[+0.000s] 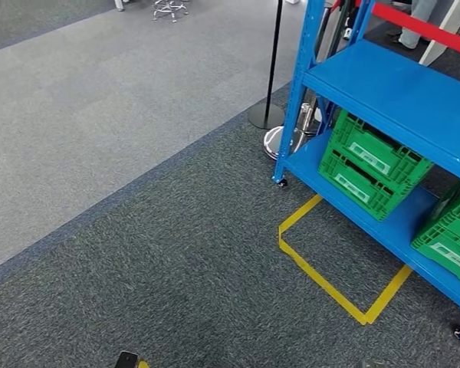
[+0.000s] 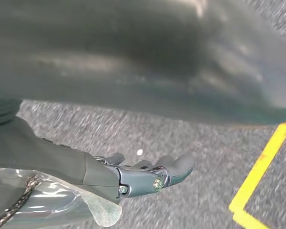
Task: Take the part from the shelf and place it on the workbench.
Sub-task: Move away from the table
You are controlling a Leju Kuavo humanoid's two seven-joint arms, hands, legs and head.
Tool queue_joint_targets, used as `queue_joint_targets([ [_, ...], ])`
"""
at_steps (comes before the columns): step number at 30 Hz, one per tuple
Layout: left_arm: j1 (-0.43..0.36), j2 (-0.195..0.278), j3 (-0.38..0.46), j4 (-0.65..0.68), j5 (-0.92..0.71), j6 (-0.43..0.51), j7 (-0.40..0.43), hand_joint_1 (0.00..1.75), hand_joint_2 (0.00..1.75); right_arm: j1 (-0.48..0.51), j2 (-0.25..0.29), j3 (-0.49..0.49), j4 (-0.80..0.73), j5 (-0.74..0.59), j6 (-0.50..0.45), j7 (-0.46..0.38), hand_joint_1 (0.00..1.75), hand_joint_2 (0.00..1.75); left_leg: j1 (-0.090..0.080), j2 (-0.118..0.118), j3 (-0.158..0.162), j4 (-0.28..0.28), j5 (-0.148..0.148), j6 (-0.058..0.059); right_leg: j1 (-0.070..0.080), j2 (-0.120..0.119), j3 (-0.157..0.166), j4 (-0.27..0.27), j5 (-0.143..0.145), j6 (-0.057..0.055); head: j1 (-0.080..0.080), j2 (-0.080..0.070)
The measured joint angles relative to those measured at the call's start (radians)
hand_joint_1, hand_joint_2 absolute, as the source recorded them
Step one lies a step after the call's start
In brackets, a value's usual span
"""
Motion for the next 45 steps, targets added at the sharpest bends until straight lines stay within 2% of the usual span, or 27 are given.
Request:
queue_joint_targets([
  [3, -0.002, 0.0, 0.002, 0.0, -0.004, 0.0, 0.0, 0.0, 0.0, 0.001, 0.0, -0.001, 0.001, 0.005, 0.001, 0.0, 0.0, 0.0, -0.003, 0.012, 0.003, 0.006, -0.01, -0.011, 0.005, 0.005, 0.011, -0.015, -0.007, -0.025, -0.004, 0.0],
  [5, -0.004, 0.0, 0.003, 0.0, -0.007, 0.0, -0.001, 0.0, 0.0, 0.002, 0.0, -0.004, 0.001, 0.008, 0.001, 0.0, 0.0, 0.0, 0.001, 0.002, -0.003, 0.032, -0.031, -0.019, 0.005, 0.015, 0.016, -0.016, -0.009, -0.038, -0.005, 0.0],
  [6, -0.004, 0.0, 0.004, 0.0, -0.008, 0.0, -0.001, 0.0, 0.0, 0.001, 0.0, -0.006, 0.001, 0.009, 0.001, 0.0, 0.0, 0.0, 0.003, -0.008, -0.021, 0.075, -0.054, -0.023, 0.005, 0.02, 0.02, -0.017, -0.011, -0.044, -0.007, 0.0],
  [8, -0.003, 0.0, 0.006, 0.0, -0.009, 0.0, -0.001, 0.0, 0.0, -0.001, 0.0, -0.009, 0.001, 0.011, 0.001, 0.0, 0.0, 0.0, 0.004, -0.024, -0.089, 0.214, -0.109, -0.026, 0.007, 0.032, 0.027, -0.017, -0.016, -0.054, -0.008, 0.0],
  [9, -0.002, 0.0, 0.008, 0.0, -0.009, 0.0, -0.001, 0.0, 0.0, -0.001, 0.0, -0.011, 0.001, 0.012, 0.001, 0.0, 0.0, 0.0, 0.004, -0.027, -0.125, 0.277, -0.125, -0.026, 0.009, 0.039, 0.031, -0.017, -0.019, -0.057, -0.008, 0.0],
  [10, -0.001, 0.0, 0.009, 0.0, -0.009, 0.0, -0.001, 0.0, 0.0, 0.0, 0.0, -0.012, 0.001, 0.014, 0.002, 0.0, 0.0, 0.0, 0.004, -0.028, -0.149, 0.311, -0.123, -0.023, 0.011, 0.047, 0.035, -0.017, -0.022, -0.059, -0.008, 0.0],
  [11, 0.0, 0.0, 0.01, 0.0, -0.01, 0.0, -0.001, 0.0, 0.0, 0.001, 0.0, -0.014, 0.001, 0.016, 0.002, 0.0, 0.0, 0.0, 0.003, -0.029, -0.155, 0.303, -0.099, -0.019, 0.012, 0.055, 0.04, -0.017, -0.025, -0.06, -0.008, 0.0],
  [12, 0.001, 0.0, 0.011, 0.0, -0.011, 0.0, -0.001, 0.0, 0.0, 0.001, 0.0, -0.016, 0.001, 0.018, 0.003, 0.0, 0.0, 0.0, 0.001, -0.033, -0.145, 0.259, -0.059, -0.012, 0.014, 0.064, 0.046, -0.017, -0.028, -0.06, -0.008, 0.0],
  [14, 0.001, 0.0, 0.013, 0.0, -0.014, 0.0, -0.001, 0.0, 0.0, 0.001, 0.001, -0.018, 0.001, 0.023, 0.005, -0.001, 0.0, 0.0, -0.005, -0.052, -0.099, 0.127, 0.02, 0.006, 0.016, 0.078, 0.054, -0.017, -0.035, -0.057, -0.008, 0.0],
  [15, 0.0, 0.001, 0.015, 0.0, -0.015, 0.0, -0.001, 0.0, 0.0, 0.0, 0.001, -0.019, 0.001, 0.025, 0.006, -0.002, 0.0, 0.0, -0.007, -0.062, -0.078, 0.074, 0.036, 0.012, 0.016, 0.084, 0.055, -0.017, -0.039, -0.054, -0.008, 0.0],
  [18, -0.002, 0.001, 0.019, -0.001, -0.02, 0.0, -0.002, 0.0, 0.0, 0.003, 0.002, -0.025, 0.001, 0.031, 0.008, -0.004, 0.0, 0.0, -0.009, -0.068, -0.056, 0.023, 0.028, 0.013, 0.014, 0.094, 0.051, -0.023, -0.044, -0.038, -0.007, 0.0],
  [21, -0.003, -0.001, 0.021, -0.001, -0.021, 0.0, -0.003, 0.0, 0.0, 0.001, 0.001, -0.027, 0.001, 0.032, 0.01, -0.005, 0.0, 0.0, -0.002, -0.055, -0.034, -0.006, 0.032, 0.018, 0.013, 0.07, 0.033, 0.017, -0.071, -0.024, -0.003, 0.0],
  [24, -0.003, -0.002, 0.024, -0.001, -0.021, 0.0, -0.003, 0.0, 0.0, -0.001, 0.001, -0.028, 0.001, 0.034, 0.01, -0.006, 0.0, 0.0, -0.002, -0.037, -0.021, -0.012, 0.023, 0.023, 0.008, 0.048, -0.073, 0.197, -0.142, -0.013, -0.001, 0.0],
  [25, -0.002, -0.002, 0.025, -0.001, -0.022, 0.0, -0.003, 0.0, 0.0, 0.001, 0.001, -0.029, 0.001, 0.035, 0.01, -0.006, 0.0, 0.0, -0.002, -0.032, -0.016, -0.011, 0.018, 0.022, 0.006, 0.046, -0.103, 0.237, -0.146, -0.008, -0.001, 0.0],
  [26, -0.002, -0.002, 0.026, -0.001, -0.022, 0.0, -0.003, 0.0, 0.0, 0.003, 0.001, -0.031, 0.001, 0.036, 0.01, -0.006, 0.0, 0.0, -0.001, -0.028, -0.009, -0.011, 0.011, 0.02, 0.004, 0.044, -0.114, 0.24, -0.127, -0.004, -0.001, 0.0],
  [28, -0.001, -0.002, 0.027, -0.001, -0.026, 0.0, -0.003, 0.0, 0.0, 0.005, 0.001, -0.035, 0.001, 0.04, 0.01, -0.006, 0.0, 0.0, 0.002, -0.021, 0.01, -0.009, -0.004, 0.012, -0.001, 0.033, -0.08, 0.141, -0.045, 0.003, -0.001, 0.0],
  [30, -0.002, -0.001, 0.029, -0.001, -0.03, 0.0, -0.004, 0.0, 0.0, 0.003, 0.001, -0.039, 0.003, 0.046, 0.012, -0.006, 0.0, 0.0, -0.001, -0.014, 0.025, -0.004, -0.022, 0.0, 0.0, 0.008, -0.027, 0.029, 0.004, 0.001, 0.002, 0.0],
  [32, -0.003, -0.001, 0.033, -0.001, -0.032, 0.001, -0.004, 0.0, 0.0, 0.001, 0.002, -0.043, 0.004, 0.053, 0.013, -0.007, 0.0, 0.0, -0.006, -0.007, 0.029, 0.001, -0.034, -0.01, 0.005, -0.002, -0.008, -0.002, -0.001, -0.014, 0.0, 0.0],
  [34, -0.005, -0.001, 0.037, -0.002, -0.034, 0.002, -0.004, 0.0, 0.0, 0.002, 0.002, -0.048, 0.004, 0.058, 0.014, -0.007, 0.0, 0.0, -0.004, -0.001, 0.034, 0.004, -0.042, -0.017, 0.006, 0.008, -0.005, -0.003, -0.006, -0.031, -0.005, 0.0],
  [36, -0.007, -0.002, 0.039, -0.002, -0.035, 0.003, -0.004, 0.0, 0.0, 0.003, 0.002, -0.052, 0.004, 0.063, 0.015, -0.008, 0.0, 0.0, -0.001, -0.008, 0.02, 0.047, -0.068, -0.025, 0.004, 0.017, 0.005, -0.005, -0.012, -0.044, -0.008, 0.0],
  [37, -0.008, -0.002, 0.041, -0.003, -0.035, 0.003, -0.004, 0.0, 0.0, 0.001, 0.002, -0.054, 0.004, 0.065, 0.015, -0.008, 0.0, 0.0, 0.001, -0.015, -0.005, 0.1, -0.089, -0.028, 0.003, 0.022, 0.012, -0.006, -0.017, -0.051, -0.01, 0.0],
  [39, -0.006, -0.002, 0.044, -0.003, -0.035, 0.004, -0.004, 0.0, 0.0, -0.001, 0.002, -0.057, 0.004, 0.068, 0.015, -0.008, 0.0, 0.0, 0.002, -0.025, -0.088, 0.244, -0.134, -0.032, 0.005, 0.032, 0.025, -0.006, -0.028, -0.059, -0.012, 0.0],
  [40, -0.004, -0.002, 0.045, -0.003, -0.035, 0.004, -0.004, 0.0, 0.0, 0.0, 0.002, -0.059, 0.004, 0.068, 0.016, -0.008, 0.0, 0.0, 0.002, -0.026, -0.125, 0.298, -0.14, -0.031, 0.007, 0.038, 0.032, -0.006, -0.034, -0.06, -0.012, 0.0],
  [41, -0.003, -0.002, 0.047, -0.003, -0.035, 0.004, -0.003, 0.0, 0.0, 0.001, 0.002, -0.06, 0.004, 0.069, 0.016, -0.008, 0.0, 0.0, 0.002, -0.027, -0.148, 0.318, -0.126, -0.027, 0.008, 0.045, 0.041, -0.006, -0.041, -0.061, -0.012, 0.0],
  [42, -0.001, -0.002, 0.049, -0.003, -0.036, 0.004, -0.003, 0.0, 0.0, 0.002, 0.002, -0.062, 0.005, 0.069, 0.016, -0.008, 0.0, 0.0, 0.0, -0.029, -0.152, 0.296, -0.09, -0.022, 0.01, 0.052, 0.051, -0.006, -0.047, -0.06, -0.012, 0.0],
  [44, -0.001, -0.002, 0.052, -0.003, -0.037, 0.004, -0.003, 0.0, 0.0, 0.003, 0.002, -0.065, 0.005, 0.07, 0.017, -0.008, 0.0, 0.0, -0.006, -0.04, -0.12, 0.175, 0.003, -0.004, 0.01, 0.063, 0.067, -0.008, -0.06, -0.058, -0.011, 0.0],
  [45, -0.001, -0.001, 0.053, -0.003, -0.039, 0.004, -0.003, 0.0, 0.0, 0.002, 0.003, -0.066, 0.005, 0.07, 0.017, -0.008, 0.0, 0.0, -0.01, -0.046, -0.099, 0.115, 0.03, 0.005, 0.01, 0.068, 0.071, -0.008, -0.067, -0.054, -0.011, 0.0],
])
